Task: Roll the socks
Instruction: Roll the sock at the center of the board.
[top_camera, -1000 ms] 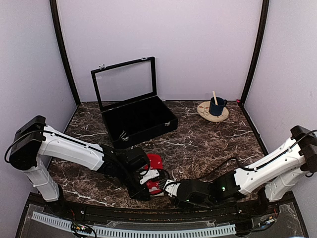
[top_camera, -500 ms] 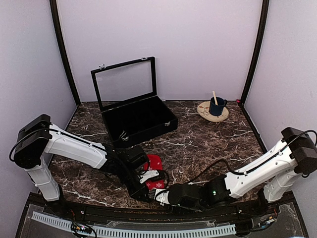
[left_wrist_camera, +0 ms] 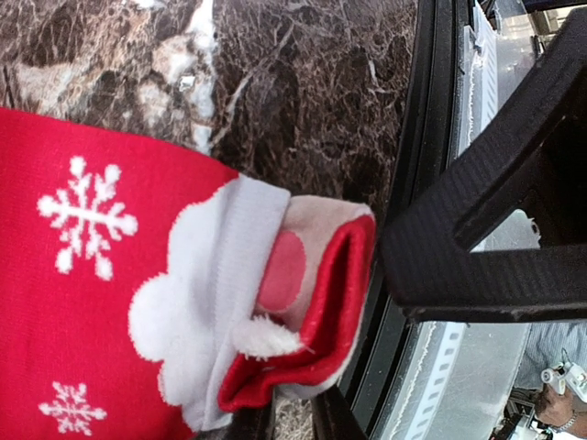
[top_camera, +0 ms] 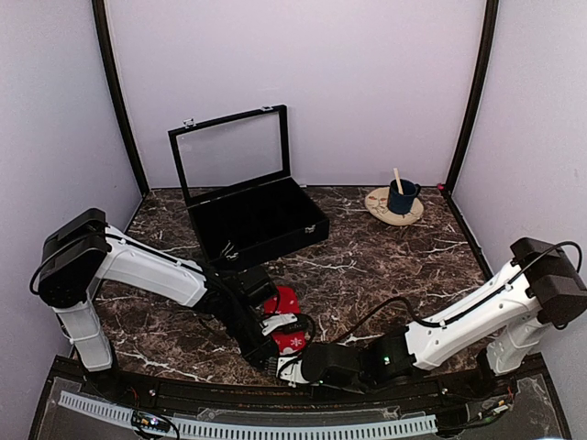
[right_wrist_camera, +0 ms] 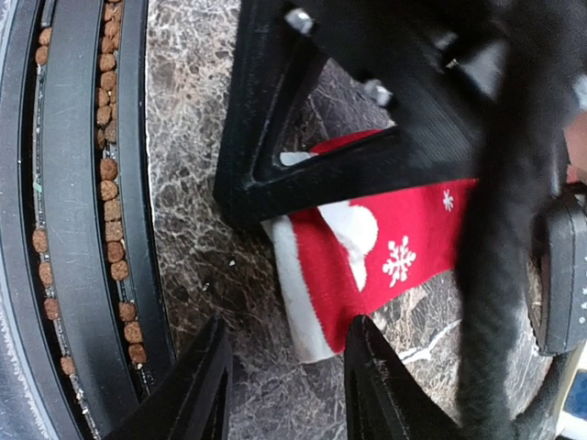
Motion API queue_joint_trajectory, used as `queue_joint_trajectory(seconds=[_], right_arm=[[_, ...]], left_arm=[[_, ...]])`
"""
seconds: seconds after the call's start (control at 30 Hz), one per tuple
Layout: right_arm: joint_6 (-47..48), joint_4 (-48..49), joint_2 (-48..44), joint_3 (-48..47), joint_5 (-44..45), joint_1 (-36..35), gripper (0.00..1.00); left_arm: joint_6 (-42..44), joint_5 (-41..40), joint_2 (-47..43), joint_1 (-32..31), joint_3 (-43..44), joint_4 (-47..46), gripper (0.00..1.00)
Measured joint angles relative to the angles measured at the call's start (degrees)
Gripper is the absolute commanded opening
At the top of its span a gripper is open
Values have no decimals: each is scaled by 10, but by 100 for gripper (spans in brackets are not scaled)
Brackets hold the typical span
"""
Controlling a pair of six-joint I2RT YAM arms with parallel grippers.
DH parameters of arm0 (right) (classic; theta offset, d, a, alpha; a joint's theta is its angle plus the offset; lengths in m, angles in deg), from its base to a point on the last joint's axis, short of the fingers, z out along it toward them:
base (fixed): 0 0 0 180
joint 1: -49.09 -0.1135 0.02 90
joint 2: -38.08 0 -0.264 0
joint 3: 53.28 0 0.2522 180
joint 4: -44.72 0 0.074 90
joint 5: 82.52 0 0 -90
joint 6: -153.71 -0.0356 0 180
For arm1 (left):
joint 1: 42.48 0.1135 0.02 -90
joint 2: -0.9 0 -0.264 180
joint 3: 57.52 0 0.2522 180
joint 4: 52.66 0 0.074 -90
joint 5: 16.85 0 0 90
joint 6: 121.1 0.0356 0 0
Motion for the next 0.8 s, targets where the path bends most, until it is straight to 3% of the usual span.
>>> queue_joint_trajectory(seconds=[0.47,0.8], right_arm=[[33,5,41,-15,-1,12,37],[43,-5,66,-35,-17,40,4]], left_arm=[[11,23,6,10,2,3,17],[15,28,9,14,3,6,17]])
